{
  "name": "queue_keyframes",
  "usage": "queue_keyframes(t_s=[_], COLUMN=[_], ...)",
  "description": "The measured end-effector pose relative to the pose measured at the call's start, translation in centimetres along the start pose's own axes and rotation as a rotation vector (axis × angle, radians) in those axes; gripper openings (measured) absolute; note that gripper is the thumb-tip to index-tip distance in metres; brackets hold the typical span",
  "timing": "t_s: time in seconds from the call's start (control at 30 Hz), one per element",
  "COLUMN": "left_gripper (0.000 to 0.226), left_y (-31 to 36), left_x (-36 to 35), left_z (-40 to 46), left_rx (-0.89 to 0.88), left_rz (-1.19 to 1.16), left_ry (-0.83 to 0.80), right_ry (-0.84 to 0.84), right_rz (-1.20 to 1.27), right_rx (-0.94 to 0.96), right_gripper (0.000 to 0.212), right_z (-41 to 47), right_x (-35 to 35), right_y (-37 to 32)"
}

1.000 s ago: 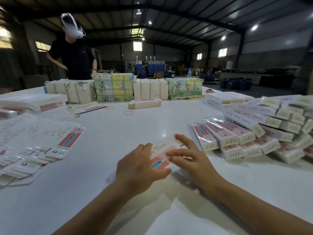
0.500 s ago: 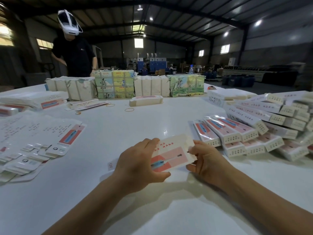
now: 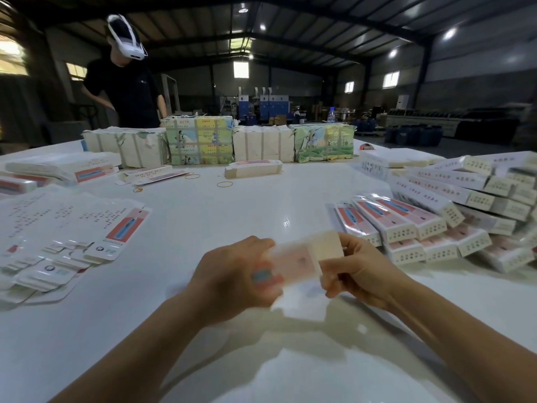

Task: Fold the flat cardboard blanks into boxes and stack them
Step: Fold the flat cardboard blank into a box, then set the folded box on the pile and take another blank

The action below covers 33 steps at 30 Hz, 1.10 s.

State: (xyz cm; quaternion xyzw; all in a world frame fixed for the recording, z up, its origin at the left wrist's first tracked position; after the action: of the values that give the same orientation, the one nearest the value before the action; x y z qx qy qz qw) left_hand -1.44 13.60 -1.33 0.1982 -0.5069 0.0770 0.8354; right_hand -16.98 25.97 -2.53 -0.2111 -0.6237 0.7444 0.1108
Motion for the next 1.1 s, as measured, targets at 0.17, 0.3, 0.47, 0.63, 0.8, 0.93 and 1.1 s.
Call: queue_keyframes(t_s=[0.17, 0.3, 0.47, 0.63, 0.8, 0.93, 1.1], left_gripper=[0.059, 0.066, 0.067, 0.063, 0.054, 0.065, 0.060], left_y=[-0.8, -1.6, -1.9, -1.8, -1.6, -1.3, -1.2], left_x=[0.4, 0.6, 0.2, -0.7, -1.4, -1.4, -1.6], left_z=[0.1, 0.2, 0.3, 0.5, 0.4, 0.2, 0.2], left_rx=[0.070, 0.170, 0.218, 0.216, 0.181, 0.148, 0.154], left_rz=[-0.087, -0.120, -0.136, -0.156, -0.194, -0.183, -0.201], left_ry=[-0.036, -0.072, -0.095, -0.134, -0.167, -0.186, -0.148], right_ry=[0.067, 0.405, 0.381, 0.328, 0.266, 0.197, 0.249], right_rz=[0.033, -0.327, -0.726, -0.626, -0.559, -0.462, -0.470], right_rx=[0.052, 0.414, 0.616, 0.538, 0.420, 0.351, 0.375], right_gripper=[0.036, 0.022, 0.027, 0.036, 0.057, 0.063, 0.028], right_z=[-0.1, -0.7, -1.3, -1.4, -1.4, -1.3, -1.5], right_x=[-0.1, 1.1, -1.0, -2.0, -2.4, -2.7, -2.5], right_y=[0.0, -0.8, 0.2, 1.0, 1.4, 1.4, 0.8])
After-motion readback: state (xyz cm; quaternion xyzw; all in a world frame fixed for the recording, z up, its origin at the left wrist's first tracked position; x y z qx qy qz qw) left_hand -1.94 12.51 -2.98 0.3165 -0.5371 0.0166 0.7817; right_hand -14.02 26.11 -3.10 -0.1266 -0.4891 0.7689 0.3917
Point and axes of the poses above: each hand's wrist, its own z-axis towards the middle knuckle, its own x-axis out of the back of the hand, y = z × x, the point moved 4 cm from there along z, towards the middle knuckle, and after that the axes turned 8 degrees about x, right-handed, at the moved point
